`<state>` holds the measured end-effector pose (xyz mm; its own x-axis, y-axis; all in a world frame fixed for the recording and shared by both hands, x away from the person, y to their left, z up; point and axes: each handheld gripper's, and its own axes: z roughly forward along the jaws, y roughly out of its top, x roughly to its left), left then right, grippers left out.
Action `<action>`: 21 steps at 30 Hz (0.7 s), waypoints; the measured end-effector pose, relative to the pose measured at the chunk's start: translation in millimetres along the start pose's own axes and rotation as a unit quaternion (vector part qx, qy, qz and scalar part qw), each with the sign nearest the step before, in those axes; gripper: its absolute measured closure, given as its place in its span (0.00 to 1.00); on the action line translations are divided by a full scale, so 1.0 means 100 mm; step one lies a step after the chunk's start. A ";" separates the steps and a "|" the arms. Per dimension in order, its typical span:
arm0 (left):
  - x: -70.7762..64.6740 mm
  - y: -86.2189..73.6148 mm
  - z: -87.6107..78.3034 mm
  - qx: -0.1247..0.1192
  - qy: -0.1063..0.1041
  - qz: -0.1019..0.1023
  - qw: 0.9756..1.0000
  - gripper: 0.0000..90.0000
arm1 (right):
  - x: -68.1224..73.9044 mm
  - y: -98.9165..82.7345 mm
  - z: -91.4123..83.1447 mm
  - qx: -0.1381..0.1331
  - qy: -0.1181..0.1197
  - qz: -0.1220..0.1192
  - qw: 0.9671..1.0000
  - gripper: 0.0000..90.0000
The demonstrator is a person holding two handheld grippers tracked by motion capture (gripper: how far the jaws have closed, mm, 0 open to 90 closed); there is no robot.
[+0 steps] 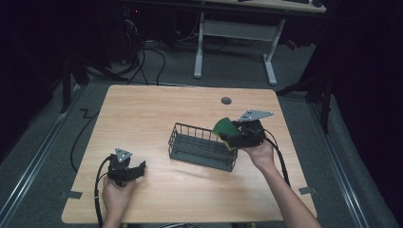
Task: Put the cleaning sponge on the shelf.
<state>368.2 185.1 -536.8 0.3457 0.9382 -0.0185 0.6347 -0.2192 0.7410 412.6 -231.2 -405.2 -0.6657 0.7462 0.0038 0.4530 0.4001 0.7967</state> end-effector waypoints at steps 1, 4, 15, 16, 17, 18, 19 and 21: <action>0.00 0.00 0.00 0.000 0.000 0.000 1.000 0.29 | 0.02 0.00 0.03 0.002 0.002 -0.001 1.000 0.33; 0.00 0.00 0.00 0.000 0.000 0.000 1.000 0.29 | 0.05 0.00 0.06 0.007 0.001 -0.008 1.000 0.33; 0.00 0.00 0.00 0.000 0.000 0.000 1.000 0.29 | 0.17 -0.01 0.20 0.027 -0.012 -0.038 0.999 0.33; 0.00 0.00 0.00 0.000 0.000 0.000 1.000 0.29 | 0.18 -0.01 0.21 0.027 -0.016 -0.043 0.999 0.33; 0.00 0.00 0.00 0.000 0.000 0.000 1.000 0.29 | 0.19 -0.01 0.23 0.030 -0.020 -0.048 0.998 0.33; 0.00 0.00 0.00 0.000 0.000 0.000 1.000 0.29 | 0.19 -0.01 0.23 0.030 -0.020 -0.048 0.998 0.33; 0.00 0.00 0.00 0.000 0.000 0.000 1.000 0.29 | 0.19 -0.01 0.24 0.032 -0.018 -0.049 0.998 0.33; 0.00 0.00 0.00 0.000 -0.001 0.000 1.000 0.29 | 0.21 -0.03 0.27 0.037 -0.019 -0.051 0.998 0.33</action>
<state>368.3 185.3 -536.8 0.3459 0.9381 -0.0200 0.6348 -0.2182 0.7413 414.1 -202.3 -423.8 -0.6885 0.7185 -0.0985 0.4277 0.5119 0.7450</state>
